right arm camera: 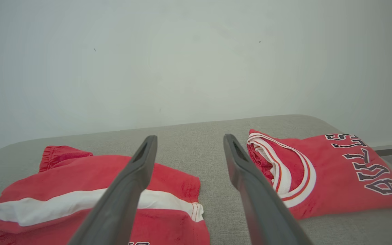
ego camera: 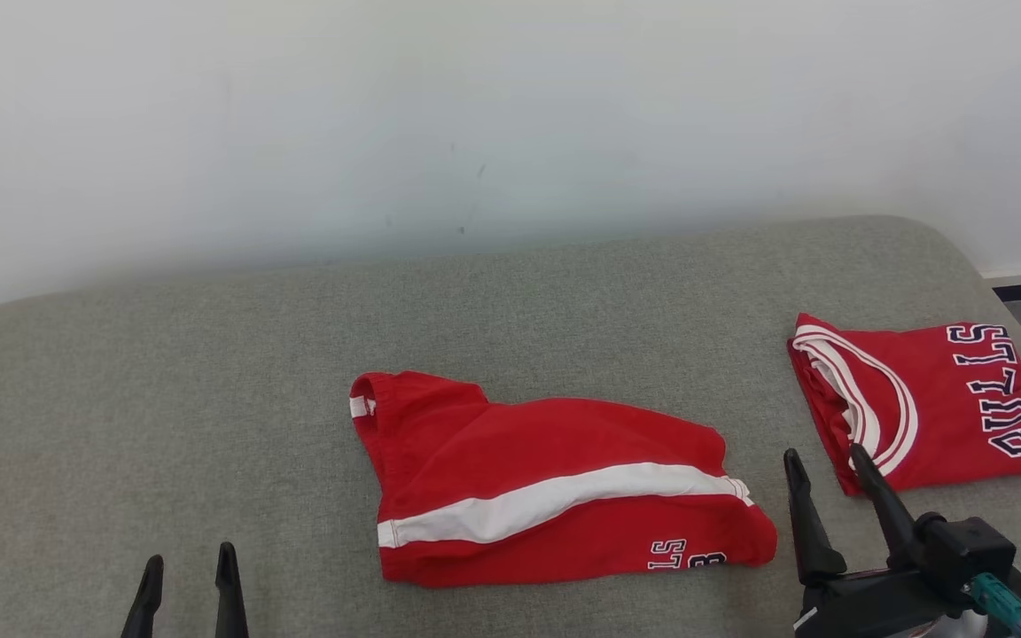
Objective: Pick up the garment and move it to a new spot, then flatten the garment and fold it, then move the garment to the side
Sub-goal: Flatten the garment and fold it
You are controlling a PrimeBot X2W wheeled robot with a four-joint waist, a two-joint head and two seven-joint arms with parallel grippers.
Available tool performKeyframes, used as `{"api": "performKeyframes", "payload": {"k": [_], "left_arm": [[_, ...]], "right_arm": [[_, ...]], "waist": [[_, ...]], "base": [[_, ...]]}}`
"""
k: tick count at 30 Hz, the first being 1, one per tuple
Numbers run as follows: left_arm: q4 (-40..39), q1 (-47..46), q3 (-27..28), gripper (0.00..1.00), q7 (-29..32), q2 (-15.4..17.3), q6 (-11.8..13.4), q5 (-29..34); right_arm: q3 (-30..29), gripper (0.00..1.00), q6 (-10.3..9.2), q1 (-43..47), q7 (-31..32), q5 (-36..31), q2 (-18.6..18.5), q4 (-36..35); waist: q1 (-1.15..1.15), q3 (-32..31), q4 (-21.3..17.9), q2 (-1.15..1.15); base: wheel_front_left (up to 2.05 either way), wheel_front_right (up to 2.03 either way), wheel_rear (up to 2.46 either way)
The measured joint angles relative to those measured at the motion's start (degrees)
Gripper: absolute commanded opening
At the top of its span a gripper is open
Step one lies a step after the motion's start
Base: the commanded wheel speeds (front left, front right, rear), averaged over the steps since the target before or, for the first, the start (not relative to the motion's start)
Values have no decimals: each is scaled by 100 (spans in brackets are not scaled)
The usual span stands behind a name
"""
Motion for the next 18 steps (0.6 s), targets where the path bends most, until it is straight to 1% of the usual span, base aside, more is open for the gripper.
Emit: {"api": "performKeyframes", "payload": {"k": [12,18], "left_arm": [[40,-164,-33,100,0,0,-19,60],[141,-137,-143,100,0,-1,-31,64]], "right_arm": [[474,100,0,-70,-21,132,181,355],[554,100,0,-83,-51,216,218,413]], "waist": [[0,-66,-53,0],[0,-104,-44,0]], "base": [[0,0,0],[0,0,0]]}}
